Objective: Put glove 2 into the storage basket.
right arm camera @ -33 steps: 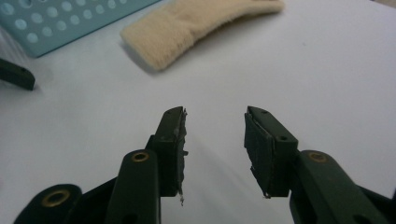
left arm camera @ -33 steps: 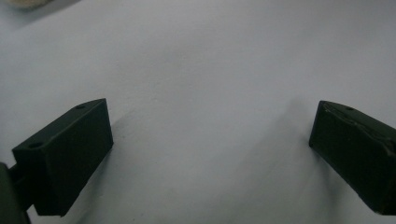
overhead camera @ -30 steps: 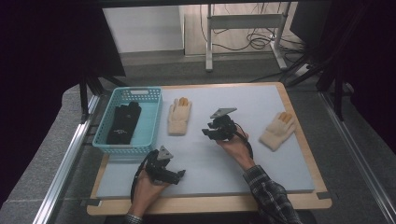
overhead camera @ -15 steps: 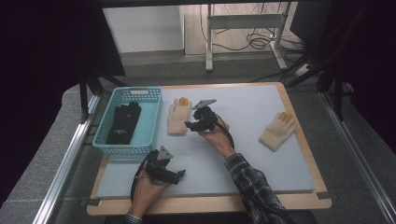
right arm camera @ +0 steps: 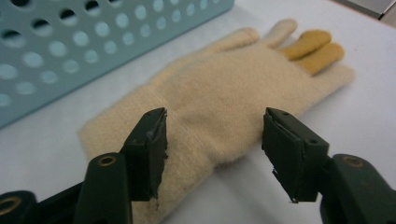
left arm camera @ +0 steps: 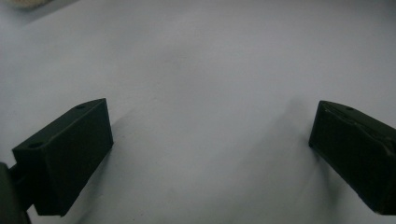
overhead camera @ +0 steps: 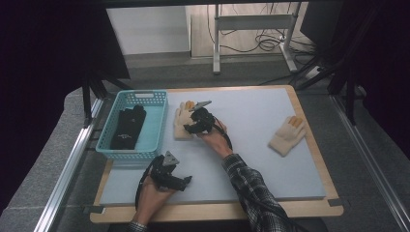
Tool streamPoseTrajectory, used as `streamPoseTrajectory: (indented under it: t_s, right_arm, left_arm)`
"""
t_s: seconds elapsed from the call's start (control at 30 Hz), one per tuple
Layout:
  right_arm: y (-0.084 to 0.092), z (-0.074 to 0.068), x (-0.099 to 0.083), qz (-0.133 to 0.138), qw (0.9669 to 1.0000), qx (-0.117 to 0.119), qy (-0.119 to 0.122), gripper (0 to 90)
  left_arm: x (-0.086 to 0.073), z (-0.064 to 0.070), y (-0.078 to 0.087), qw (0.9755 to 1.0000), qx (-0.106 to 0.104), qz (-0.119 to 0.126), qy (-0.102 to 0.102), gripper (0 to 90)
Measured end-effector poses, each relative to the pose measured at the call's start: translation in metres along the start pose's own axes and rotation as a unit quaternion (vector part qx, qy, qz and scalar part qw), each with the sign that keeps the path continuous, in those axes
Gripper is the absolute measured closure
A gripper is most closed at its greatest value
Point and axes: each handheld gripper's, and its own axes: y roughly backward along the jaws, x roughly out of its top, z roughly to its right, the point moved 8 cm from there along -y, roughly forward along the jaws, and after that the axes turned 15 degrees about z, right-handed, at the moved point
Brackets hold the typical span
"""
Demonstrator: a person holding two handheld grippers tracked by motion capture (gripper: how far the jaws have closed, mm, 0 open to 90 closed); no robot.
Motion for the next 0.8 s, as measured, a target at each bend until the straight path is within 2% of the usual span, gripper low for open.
streamPoseTrajectory:
  t_s: [0.13,0.27,0.37,0.47,0.67,0.73,0.8]
  right_arm:
    - [-0.006,0.001,-0.005,-0.011,0.9999,0.006,-0.009,50.1]
    - [-0.008,-0.001,-0.008,-0.012,0.9983,0.023,-0.052,69.1]
    - [-0.007,-0.001,-0.008,-0.013,0.9962,0.026,-0.082,75.9]
    - [-0.005,0.000,-0.006,-0.014,0.9950,0.019,-0.097,80.1]
    - [0.008,-0.005,0.006,-0.006,0.9969,0.020,-0.076,81.5]
    - [0.017,-0.007,0.013,0.001,0.9978,0.022,-0.062,81.6]
    - [0.025,-0.009,0.018,0.009,0.9980,0.024,-0.058,81.6]
  left_arm:
    - [0.000,0.000,0.000,1.0000,0.000,0.000,0.000,0.0]
    - [0.000,0.000,0.000,1.0000,0.000,0.000,0.001,0.0]
    - [0.000,0.000,0.000,1.0000,0.000,0.000,0.001,0.0]
    - [0.000,0.000,0.000,1.0000,0.000,0.000,0.001,0.0]
    - [0.000,0.000,0.000,1.0000,0.000,0.000,0.001,0.0]
    - [0.000,0.000,0.000,1.0000,0.000,0.000,0.001,0.0]
    - [0.000,0.000,0.000,1.0000,0.000,0.001,0.001,0.0]
